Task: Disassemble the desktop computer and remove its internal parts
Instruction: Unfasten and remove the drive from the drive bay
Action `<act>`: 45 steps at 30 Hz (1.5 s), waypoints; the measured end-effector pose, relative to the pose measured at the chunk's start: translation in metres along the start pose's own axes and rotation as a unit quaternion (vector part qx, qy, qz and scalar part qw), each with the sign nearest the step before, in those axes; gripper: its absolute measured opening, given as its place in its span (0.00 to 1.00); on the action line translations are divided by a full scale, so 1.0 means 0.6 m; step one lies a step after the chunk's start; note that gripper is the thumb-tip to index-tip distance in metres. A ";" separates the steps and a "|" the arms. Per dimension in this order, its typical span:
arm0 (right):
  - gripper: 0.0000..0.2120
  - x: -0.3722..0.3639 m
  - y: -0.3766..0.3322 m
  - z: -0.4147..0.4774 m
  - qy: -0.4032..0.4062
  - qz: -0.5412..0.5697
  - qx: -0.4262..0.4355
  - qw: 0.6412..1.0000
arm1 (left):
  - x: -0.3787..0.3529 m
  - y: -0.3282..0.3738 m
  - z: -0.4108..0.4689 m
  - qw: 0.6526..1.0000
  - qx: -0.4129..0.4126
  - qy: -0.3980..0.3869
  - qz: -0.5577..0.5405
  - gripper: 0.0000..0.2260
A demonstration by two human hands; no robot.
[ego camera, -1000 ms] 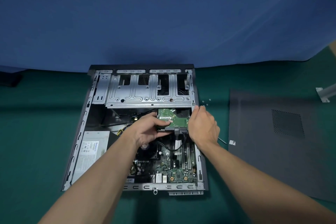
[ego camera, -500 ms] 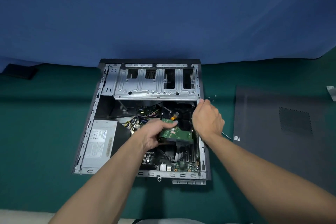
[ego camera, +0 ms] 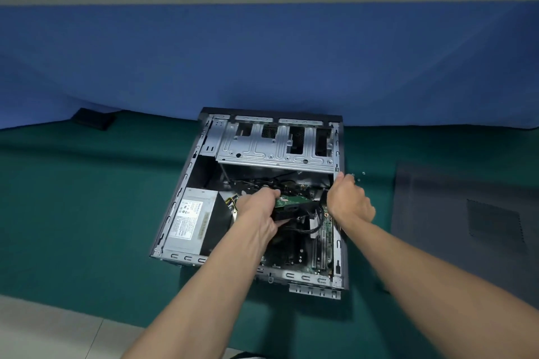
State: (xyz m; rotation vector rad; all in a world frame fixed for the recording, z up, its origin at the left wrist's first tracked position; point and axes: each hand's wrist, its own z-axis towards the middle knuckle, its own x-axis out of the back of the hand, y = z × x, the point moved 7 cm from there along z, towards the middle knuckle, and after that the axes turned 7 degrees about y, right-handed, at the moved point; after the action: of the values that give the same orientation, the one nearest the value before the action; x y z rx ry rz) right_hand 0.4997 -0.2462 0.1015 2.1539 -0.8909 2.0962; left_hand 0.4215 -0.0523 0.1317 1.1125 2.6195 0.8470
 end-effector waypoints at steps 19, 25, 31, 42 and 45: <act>0.21 0.112 -0.097 -0.081 -0.174 0.367 0.092 0.909 | -0.038 0.142 -0.083 0.944 -0.279 -0.162 -0.064 0.13; 0.14 0.125 -0.082 -0.077 -0.135 0.515 0.018 0.846 | -0.068 0.149 -0.100 0.929 -0.286 -0.237 -0.004 0.14; 0.17 0.117 -0.069 -0.074 -0.155 0.527 0.004 0.835 | -0.074 0.132 -0.088 0.938 -0.249 -0.242 -0.023 0.13; 0.13 0.090 -0.068 -0.078 -0.183 0.575 -0.071 0.794 | -0.066 0.110 -0.064 0.960 -0.197 -0.189 -0.064 0.15; 0.14 0.078 -0.079 -0.081 -0.142 0.576 -0.120 0.796 | -0.070 0.108 -0.065 0.961 -0.212 -0.162 -0.079 0.13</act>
State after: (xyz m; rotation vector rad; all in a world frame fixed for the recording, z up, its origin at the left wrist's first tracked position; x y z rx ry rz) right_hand 0.4712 -0.2058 0.1676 1.9476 -2.8683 1.6413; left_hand 0.4763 -0.0623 0.1980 0.8311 2.0952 1.0279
